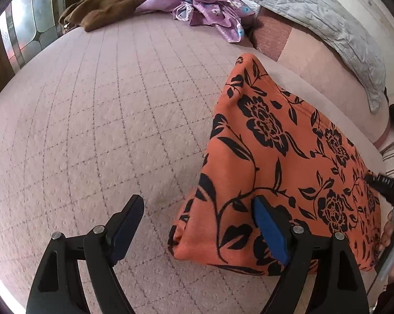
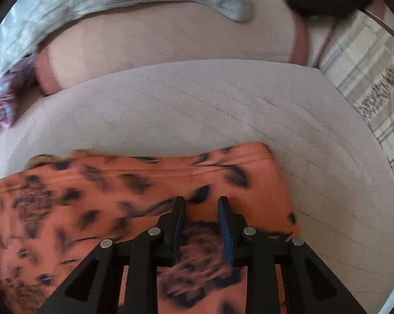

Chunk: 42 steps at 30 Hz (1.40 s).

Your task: Fold small clothes

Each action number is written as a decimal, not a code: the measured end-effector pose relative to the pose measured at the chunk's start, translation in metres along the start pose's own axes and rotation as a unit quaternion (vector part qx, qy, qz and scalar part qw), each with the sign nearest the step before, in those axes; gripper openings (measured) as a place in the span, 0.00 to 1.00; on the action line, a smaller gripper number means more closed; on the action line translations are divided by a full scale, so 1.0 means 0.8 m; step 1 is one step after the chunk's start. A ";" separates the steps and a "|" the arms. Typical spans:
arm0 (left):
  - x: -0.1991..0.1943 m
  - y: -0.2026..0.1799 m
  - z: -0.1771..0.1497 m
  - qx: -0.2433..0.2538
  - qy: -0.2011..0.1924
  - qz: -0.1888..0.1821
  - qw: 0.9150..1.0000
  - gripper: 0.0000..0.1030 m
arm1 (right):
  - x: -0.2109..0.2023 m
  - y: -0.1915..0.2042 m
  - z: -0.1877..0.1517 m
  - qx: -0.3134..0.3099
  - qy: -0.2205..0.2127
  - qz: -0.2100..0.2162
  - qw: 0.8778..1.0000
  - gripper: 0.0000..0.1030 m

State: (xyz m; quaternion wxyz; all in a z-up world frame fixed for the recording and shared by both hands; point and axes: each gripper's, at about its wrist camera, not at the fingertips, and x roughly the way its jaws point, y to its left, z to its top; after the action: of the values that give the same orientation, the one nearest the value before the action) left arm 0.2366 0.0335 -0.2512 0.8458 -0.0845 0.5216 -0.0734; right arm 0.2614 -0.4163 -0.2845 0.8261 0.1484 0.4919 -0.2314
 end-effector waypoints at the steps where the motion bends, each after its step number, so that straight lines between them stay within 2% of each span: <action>1: -0.004 0.000 -0.003 -0.001 -0.003 0.000 1.000 0.84 | -0.010 0.014 0.000 -0.009 -0.001 0.026 1.000 0.29; 4: -0.019 0.014 -0.005 -0.008 -0.013 -0.001 1.000 0.84 | -0.047 0.086 -0.001 -0.071 -0.009 0.109 0.991 0.29; 6: -0.022 0.018 -0.004 -0.012 -0.017 0.001 1.000 0.84 | -0.065 0.148 -0.006 -0.124 -0.008 0.165 0.978 0.29; 10: -0.026 0.024 -0.005 -0.009 -0.019 0.002 1.000 0.84 | -0.076 0.257 -0.017 -0.184 0.012 0.238 0.954 0.29; 14: -0.019 0.013 -0.002 0.006 -0.023 0.013 1.000 0.84 | -0.049 0.321 -0.021 -0.181 0.037 0.266 0.946 0.29; 16: -0.013 0.010 0.002 0.006 -0.024 0.014 1.000 0.84 | -0.024 0.344 -0.026 -0.166 0.057 0.263 0.949 0.30; 18: -0.011 0.008 0.005 0.010 -0.024 0.018 0.999 0.84 | -0.017 0.346 -0.026 -0.144 0.042 0.263 0.953 0.30; 22: -0.009 -0.002 0.010 0.029 -0.033 0.035 0.998 0.84 | -0.014 0.315 -0.015 -0.086 0.048 0.306 0.947 0.28; 25: -0.022 -0.011 0.009 0.044 -0.060 0.053 0.996 0.83 | -0.033 0.277 -0.005 -0.081 0.021 0.300 0.950 0.28; 28: -0.032 -0.025 0.005 0.059 -0.079 0.039 0.994 0.83 | -0.062 0.200 -0.006 -0.066 0.001 0.292 0.954 0.28; 31: -0.038 -0.045 -0.006 0.088 -0.089 0.031 0.992 0.83 | -0.077 0.114 -0.012 -0.043 -0.017 0.264 0.963 0.28; 36: -0.022 -0.068 -0.018 0.111 -0.067 0.030 0.991 0.83 | -0.091 -0.021 -0.049 0.002 -0.007 0.204 0.979 0.28; 39: 0.006 -0.068 -0.025 0.113 -0.020 0.055 0.992 0.84 | -0.095 -0.083 -0.088 0.030 0.003 0.188 0.982 0.28; 42: 0.012 -0.055 -0.024 0.078 -0.011 0.036 0.996 0.85 | -0.076 -0.120 -0.125 0.045 0.054 0.166 0.984 0.28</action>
State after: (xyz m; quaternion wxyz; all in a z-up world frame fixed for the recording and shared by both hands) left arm 0.2221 -0.0131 -0.2585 0.8576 0.0001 0.5078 -0.0820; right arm 0.1117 -0.4361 -0.2796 0.8177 0.2777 0.4933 -0.1049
